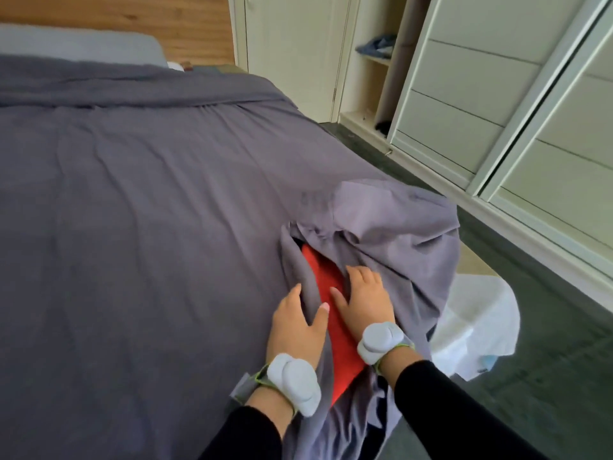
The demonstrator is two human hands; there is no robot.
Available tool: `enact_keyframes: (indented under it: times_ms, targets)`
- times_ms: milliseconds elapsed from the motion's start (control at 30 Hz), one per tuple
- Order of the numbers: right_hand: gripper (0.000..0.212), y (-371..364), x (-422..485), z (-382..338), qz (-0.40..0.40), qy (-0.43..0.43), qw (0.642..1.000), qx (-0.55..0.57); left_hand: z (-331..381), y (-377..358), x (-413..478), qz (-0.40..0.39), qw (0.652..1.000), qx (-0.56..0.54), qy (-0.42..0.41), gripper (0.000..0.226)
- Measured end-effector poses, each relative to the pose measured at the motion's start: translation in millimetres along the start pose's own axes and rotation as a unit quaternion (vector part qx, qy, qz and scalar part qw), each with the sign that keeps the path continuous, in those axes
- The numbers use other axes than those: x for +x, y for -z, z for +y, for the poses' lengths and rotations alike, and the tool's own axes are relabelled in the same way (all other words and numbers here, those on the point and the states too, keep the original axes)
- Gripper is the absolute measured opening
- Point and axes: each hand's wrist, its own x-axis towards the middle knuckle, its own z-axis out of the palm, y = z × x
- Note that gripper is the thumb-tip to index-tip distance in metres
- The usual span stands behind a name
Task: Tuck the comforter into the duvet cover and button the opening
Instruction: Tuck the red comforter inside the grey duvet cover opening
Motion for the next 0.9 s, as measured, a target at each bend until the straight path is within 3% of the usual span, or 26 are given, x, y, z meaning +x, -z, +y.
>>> enact_keyframes:
  times_ms: [167, 300, 400, 600, 700, 900]
  targets:
    - [0.035, -22, 3, 11, 0.074, 0.013, 0.996, 0.042, -14, -24, 0, 0.034, 0.998, 0.005, -0.059, 0.060]
    - [0.029, -22, 2, 18, 0.086, -0.004, 0.989, 0.122, -20, -18, -3, 0.069, 0.997, -0.039, 0.006, 0.036]
    - [0.030, -12, 0, 21, 0.056, -0.031, 0.982, 0.177, -18, -7, -11, 0.073, 0.993, -0.081, 0.054, 0.021]
    - [0.026, 25, -7, 41, -0.019, -0.127, 0.963, 0.236, -5, 10, -30, 0.032, 0.992, -0.101, 0.075, 0.020]
    - [0.028, 45, -16, 53, -0.063, -0.145, 0.934, 0.321, 3, 14, -43, -0.002, 0.993, -0.085, 0.077, 0.015]
    - [0.042, 76, -37, 65, -0.080, -0.184, 0.874, 0.442, -10, 6, -84, -0.027, 0.994, 0.014, 0.104, 0.041]
